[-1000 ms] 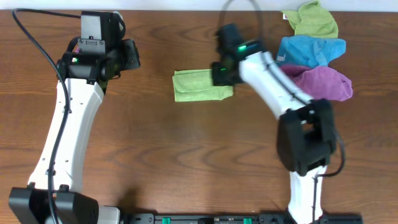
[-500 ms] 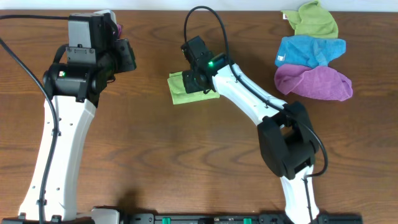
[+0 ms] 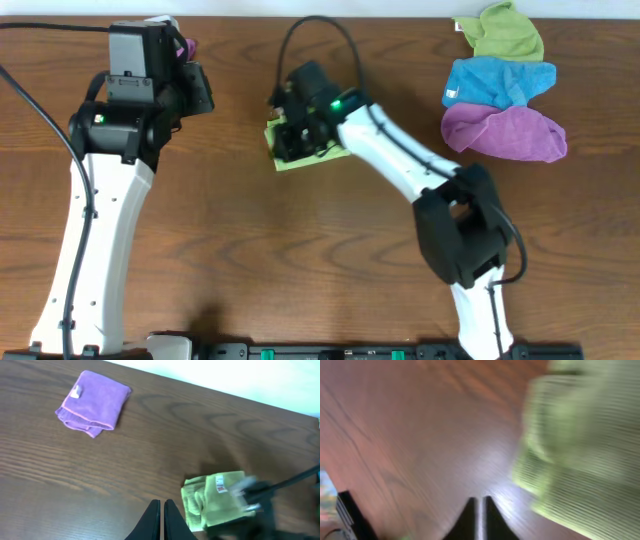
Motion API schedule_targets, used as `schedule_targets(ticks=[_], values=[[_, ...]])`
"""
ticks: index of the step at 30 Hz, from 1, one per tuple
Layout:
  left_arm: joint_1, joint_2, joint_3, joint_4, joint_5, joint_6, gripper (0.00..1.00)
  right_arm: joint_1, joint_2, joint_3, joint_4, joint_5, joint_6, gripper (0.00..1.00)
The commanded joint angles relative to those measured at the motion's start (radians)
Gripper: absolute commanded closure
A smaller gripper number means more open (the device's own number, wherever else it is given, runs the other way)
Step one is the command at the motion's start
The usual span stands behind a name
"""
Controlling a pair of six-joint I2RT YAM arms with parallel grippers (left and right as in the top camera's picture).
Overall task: Fold the cloth
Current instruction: 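Bring the left gripper to the strip's left end beside the right gripper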
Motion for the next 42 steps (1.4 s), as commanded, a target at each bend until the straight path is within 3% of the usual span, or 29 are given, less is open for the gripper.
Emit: schedule_targets(ticks=[1,2,3,6,7,16,24,42], values=[[0.046,0.05,-0.033,0.001,0.074,-0.003,0.9,-0.114,-0.03,0.036,-0.02,-0.03,-0.012,0.98],[0.058,0.07,-0.043,0.005,0.127,-0.003,0.78,-0.14,-0.04,0.036,-0.023,-0.025,-0.012,0.98],[0.066,0.09,-0.056,0.015,0.175,-0.003,0.54,-0.165,-0.042,0.036,-0.025,-0.014,-0.013,0.98],[0.069,0.156,-0.097,0.059,0.272,-0.003,0.08,-0.214,-0.036,0.031,-0.044,0.059,-0.011,0.98],[0.068,0.175,-0.106,0.069,0.296,-0.003,0.05,-0.22,-0.033,0.031,-0.052,0.084,-0.011,0.98],[0.063,0.409,-0.171,0.246,0.598,-0.023,0.05,-0.228,-0.005,0.031,-0.028,0.283,0.008,0.99],[0.039,0.556,-0.171,0.293,0.708,-0.04,0.05,-0.229,0.064,0.031,0.029,0.319,0.035,0.99],[-0.014,0.582,-0.211,0.356,0.684,-0.036,0.05,-0.227,0.149,0.031,0.064,0.307,0.06,0.99]])
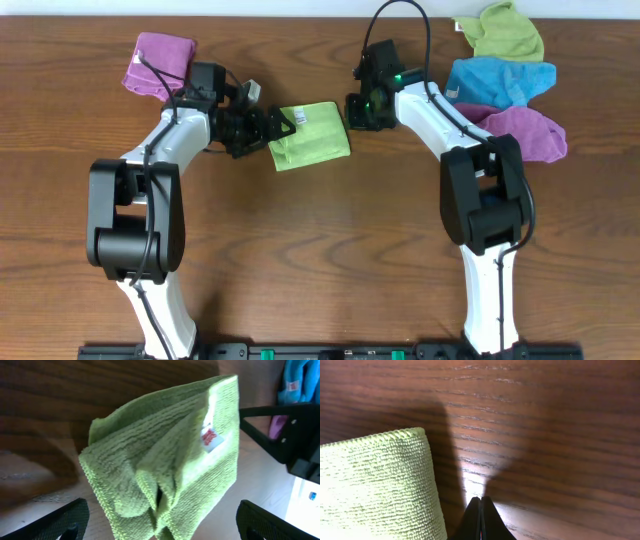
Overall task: Fold the cloth
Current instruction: 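Bring the left gripper to the strip's left end beside the right gripper, then grasp the folded green cloth with the left gripper and lift it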
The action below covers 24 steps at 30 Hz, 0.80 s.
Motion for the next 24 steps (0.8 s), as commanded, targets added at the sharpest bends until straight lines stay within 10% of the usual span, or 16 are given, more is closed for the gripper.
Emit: schedule_targets(ticks=[1,24], values=[[0.002,0.01,-0.032,0.019,-0.016,0.0,0.05,0.005,0.024,0.018,0.001,0.006,0.014,0.99],[0.024,0.011,-0.14,0.203,0.092,-0.052,0.05,0.042,0.058,0.018,0.029,-0.079,0.014,0.99]])
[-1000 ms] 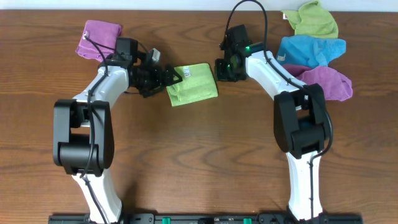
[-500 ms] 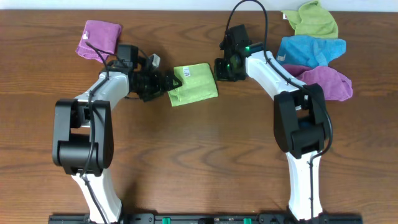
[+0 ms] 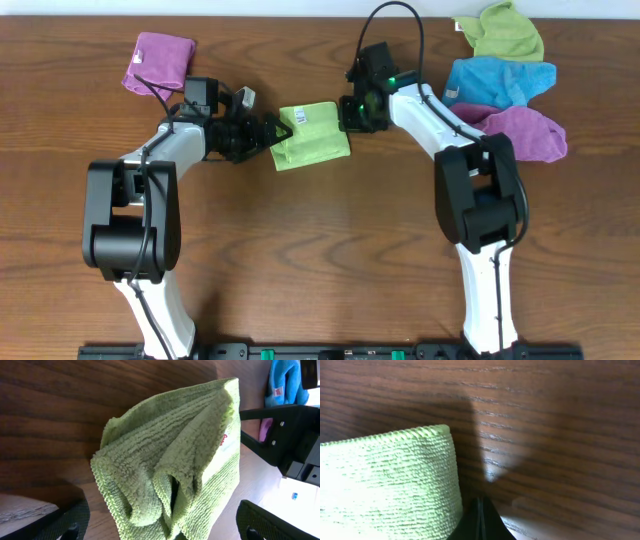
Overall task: Fold the cloth
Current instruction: 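Grasp the folded green cloth with the left gripper and lift it, then carry the green cloth left and lower it onto the purple cloth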
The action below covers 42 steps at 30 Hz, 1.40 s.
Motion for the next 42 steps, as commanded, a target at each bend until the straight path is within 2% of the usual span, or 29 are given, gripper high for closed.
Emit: schedule_targets(ticks=[1,10,11,12,14,19,24,30,33,36,42], values=[[-0.01,0.011,-0.02,0.006,0.009,-0.023,0.05,0.029,0.032,0.012,0.002,-0.021,0.01,0.99],[-0.018,0.011,-0.02,-0.008,-0.03,-0.034,0.03,0.071,0.032,0.012,0.003,-0.019,0.01,0.99],[-0.018,0.011,-0.02,-0.016,-0.051,-0.042,0.13,0.068,0.032,0.012,0.002,-0.019,0.01,0.99],[-0.018,0.011,-0.02,-0.023,-0.064,-0.042,0.46,0.063,0.032,0.012,-0.002,-0.019,0.01,0.99],[-0.016,0.011,-0.02,-0.025,-0.08,-0.062,0.94,0.055,0.032,0.014,-0.014,-0.02,0.009,0.99],[0.02,0.009,-0.01,0.087,-0.051,-0.159,0.94,0.007,0.024,0.072,-0.121,-0.019,-0.035,0.99],[0.118,0.002,0.067,0.398,0.058,-0.373,0.94,-0.061,0.016,0.208,-0.289,-0.008,-0.08,0.98],[0.26,0.002,0.167,0.636,0.002,-0.6,0.94,-0.1,0.016,0.283,-0.393,-0.004,-0.116,0.99],[0.34,0.002,0.176,0.669,-0.092,-0.684,0.94,-0.102,0.016,0.285,-0.398,-0.004,-0.116,0.99],[0.391,0.004,0.176,0.638,-0.135,-0.708,0.94,-0.101,0.016,0.285,-0.389,-0.004,-0.116,0.99],[0.388,0.013,0.176,0.663,-0.319,-0.824,0.94,-0.1,0.016,0.285,-0.351,-0.004,-0.115,0.99]])
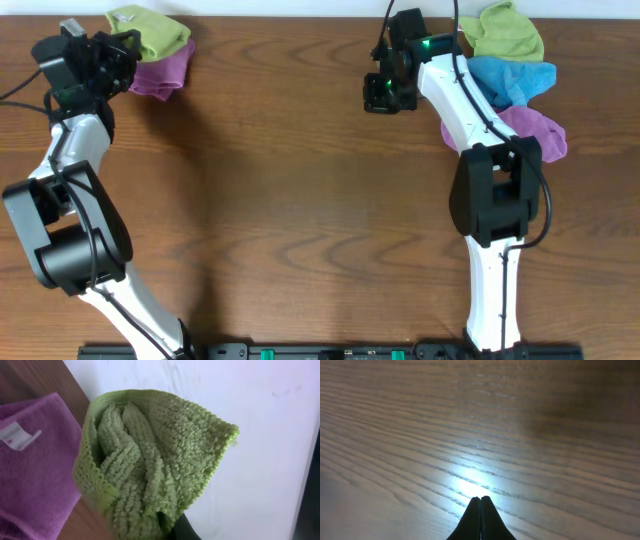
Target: Fold the cloth
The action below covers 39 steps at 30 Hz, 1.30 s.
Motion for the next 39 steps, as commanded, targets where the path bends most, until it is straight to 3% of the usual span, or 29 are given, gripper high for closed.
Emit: schedule_targets(ticks=[1,8,17,18,19,26,29,35,39], values=[[-0.021,0.019,0.008,0.027,-0.129,-0.103,0.94,0.002,0.007,0.015,0.016,0.002,-0.014,0.99],[-0.021,0.164,0.018,0.211,-0.146,-0.241,0.94,0.002,0.007,0.015,0.029,0.002,-0.014,0.99],[-0.02,0.252,0.019,0.167,-0.093,-0.205,0.94,0.002,0.007,0.015,0.034,0.002,-0.014,0.99],[-0.018,0.252,0.019,0.156,-0.09,-0.205,0.87,0.002,0.007,0.015,0.036,0.002,-0.014,0.99],[-0.016,0.252,0.019,0.144,-0.084,-0.205,0.04,0.002,0.007,0.015,0.037,0.002,-0.014,0.99],[0.05,0.223,0.018,0.134,0.074,-0.203,0.05,0.002,0.007,0.015,0.019,0.0,-0.013,0.99],[0.084,0.178,0.018,0.045,0.094,-0.158,0.04,0.002,0.007,0.015,0.018,-0.022,-0.014,0.99],[0.1,-0.027,0.019,-0.248,0.09,0.138,0.04,0.001,-0.011,0.021,-0.031,-0.028,-0.02,0.99],[0.067,-0.186,0.019,-0.509,0.062,0.38,0.05,-0.008,-0.103,0.021,-0.081,0.066,-0.034,0.98]])
